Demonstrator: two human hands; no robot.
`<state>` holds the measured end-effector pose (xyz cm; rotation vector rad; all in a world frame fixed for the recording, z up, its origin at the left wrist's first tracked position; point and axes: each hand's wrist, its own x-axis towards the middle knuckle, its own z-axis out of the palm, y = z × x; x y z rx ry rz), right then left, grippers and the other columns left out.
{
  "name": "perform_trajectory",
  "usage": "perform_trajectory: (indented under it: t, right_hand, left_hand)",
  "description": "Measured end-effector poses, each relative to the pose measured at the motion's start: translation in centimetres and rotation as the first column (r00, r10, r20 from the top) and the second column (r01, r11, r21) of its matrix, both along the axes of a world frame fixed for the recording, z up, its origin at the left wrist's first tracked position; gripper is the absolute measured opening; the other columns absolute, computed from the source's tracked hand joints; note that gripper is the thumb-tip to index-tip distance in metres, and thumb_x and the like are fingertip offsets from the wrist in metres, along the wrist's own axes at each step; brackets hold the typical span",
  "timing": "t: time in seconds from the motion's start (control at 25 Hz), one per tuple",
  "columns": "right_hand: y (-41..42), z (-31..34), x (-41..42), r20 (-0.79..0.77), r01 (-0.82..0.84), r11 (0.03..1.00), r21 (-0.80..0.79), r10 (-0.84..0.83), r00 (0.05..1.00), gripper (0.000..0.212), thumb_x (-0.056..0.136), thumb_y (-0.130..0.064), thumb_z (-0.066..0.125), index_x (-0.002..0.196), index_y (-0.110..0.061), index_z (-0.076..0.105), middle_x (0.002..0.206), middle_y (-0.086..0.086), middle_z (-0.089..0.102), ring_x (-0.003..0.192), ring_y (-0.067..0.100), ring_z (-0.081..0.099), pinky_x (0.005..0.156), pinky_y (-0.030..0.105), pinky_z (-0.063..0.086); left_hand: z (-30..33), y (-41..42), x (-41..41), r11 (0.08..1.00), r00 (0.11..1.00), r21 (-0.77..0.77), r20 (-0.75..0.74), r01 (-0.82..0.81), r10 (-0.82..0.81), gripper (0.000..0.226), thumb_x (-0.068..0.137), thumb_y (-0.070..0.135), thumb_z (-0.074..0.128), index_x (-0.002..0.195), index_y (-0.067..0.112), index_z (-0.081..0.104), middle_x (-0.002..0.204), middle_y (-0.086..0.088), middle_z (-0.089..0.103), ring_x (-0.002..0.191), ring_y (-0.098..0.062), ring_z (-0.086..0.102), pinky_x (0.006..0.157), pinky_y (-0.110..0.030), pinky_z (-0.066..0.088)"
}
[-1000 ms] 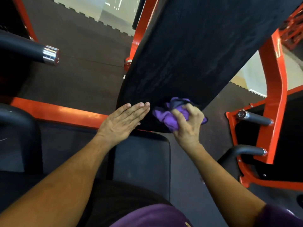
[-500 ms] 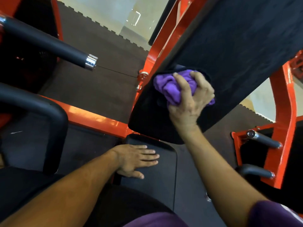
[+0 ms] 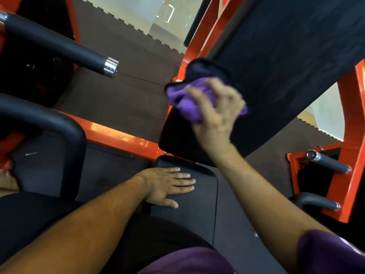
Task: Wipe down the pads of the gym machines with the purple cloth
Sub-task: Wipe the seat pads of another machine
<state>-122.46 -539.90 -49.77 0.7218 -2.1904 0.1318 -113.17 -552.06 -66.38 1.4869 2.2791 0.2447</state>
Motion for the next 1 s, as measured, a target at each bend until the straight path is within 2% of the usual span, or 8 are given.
perform_trajectory:
  t: [0.12,0.24,0.32,0.36,0.48,0.6,0.8,1.0]
  right_hand:
    - [1.5,-3.7,2.0,0.149,-0.172,0.956,0.236,0.139,0.979,0.037,0.087,-0.027,0.078,0.124,-0.031,0.072,0.14,0.001,0.051,0.11,0.032,0.046,0.092,0.05,0.039]
    - [5.3,-1.6,3.5,0.271,-0.141,0.99,-0.005,0.137,0.953,0.032,0.09,-0.024,0.075,0.121,-0.022,0.074,0.138,0.008,0.052,0.111,0.034,0.049,0.094,0.051,0.041]
    - [7.8,0.2,5.5,0.299,-0.058,0.983,-0.174,0.109,0.948,0.031,0.09,-0.019,0.07,0.121,-0.016,0.073,0.137,0.013,0.051,0.116,0.034,0.049,0.1,0.047,0.042]
    - [9.3,0.9,6.3,0.28,-0.033,0.975,-0.218,0.095,0.955,0.033,0.09,-0.017,0.069,0.122,-0.016,0.071,0.136,0.015,0.05,0.119,0.034,0.048,0.103,0.045,0.041]
    - [13.4,2.5,5.4,0.104,0.014,0.966,-0.26,0.013,0.994,0.033,0.094,-0.015,0.064,0.126,-0.019,0.062,0.136,0.014,0.046,0.121,0.036,0.047,0.103,0.05,0.041]
    - [13.9,1.9,1.4,-0.011,0.116,0.962,-0.246,-0.123,0.992,0.029,0.103,-0.037,0.049,0.127,-0.024,0.058,0.134,0.012,0.044,0.116,0.035,0.047,0.094,0.057,0.044]
    - [13.6,1.3,-0.3,-0.06,0.132,0.946,-0.295,-0.156,0.986,0.036,0.1,-0.05,0.049,0.126,-0.026,0.058,0.13,0.011,0.045,0.108,0.034,0.05,0.087,0.056,0.045]
    - [11.9,13.7,-6.6,-0.25,0.05,0.92,-0.388,-0.157,0.955,0.036,0.092,-0.03,0.062,0.128,-0.025,0.064,0.132,0.014,0.049,0.112,0.038,0.05,0.095,0.052,0.04]
  left_hand:
    - [0.7,-0.4,0.0,0.996,1.0,-0.083,0.011,-0.023,0.024,0.077,0.106,0.061,0.029,0.166,0.024,-0.003,0.172,0.008,-0.013,0.157,-0.01,-0.018,0.127,-0.037,-0.013]
    - [2.8,-0.2,-1.0,0.991,0.977,0.068,-0.17,-0.119,0.129,0.071,0.106,0.053,0.043,0.164,0.018,0.023,0.171,-0.003,0.02,0.158,-0.019,0.017,0.127,-0.038,-0.001]
    - [5.1,1.3,-1.7,0.943,0.86,0.306,-0.439,-0.129,0.26,0.056,0.101,0.043,0.053,0.15,0.017,0.052,0.152,-0.005,0.054,0.142,-0.023,0.05,0.126,-0.04,0.016]
    - [6.2,2.1,-1.8,0.906,0.783,0.403,-0.517,-0.132,0.344,0.05,0.1,0.038,0.057,0.145,0.017,0.058,0.145,-0.005,0.06,0.136,-0.024,0.055,0.126,-0.043,0.022]
    - [10.9,3.1,-3.9,0.722,0.484,0.67,-0.581,-0.172,0.654,0.06,0.1,0.034,0.055,0.155,0.013,0.043,0.161,-0.007,0.041,0.151,-0.024,0.035,0.127,-0.05,0.016]
    - [16.5,2.3,-9.4,0.658,0.182,0.707,-0.633,-0.259,0.752,0.072,0.106,0.039,0.044,0.164,0.006,0.017,0.173,-0.01,0.009,0.16,-0.023,0.008,0.128,-0.049,0.0]
    - [18.9,3.1,-14.0,0.705,0.108,0.65,-0.709,-0.285,0.697,0.07,0.11,0.043,0.033,0.164,0.003,0.013,0.173,-0.013,0.0,0.16,-0.025,0.001,0.129,-0.05,-0.001]
    - [19.0,3.1,-14.5,0.718,0.054,0.643,-0.734,-0.267,0.677,0.072,0.108,0.043,0.034,0.164,0.003,0.011,0.173,-0.013,0.0,0.16,-0.025,0.001,0.13,-0.049,-0.001]
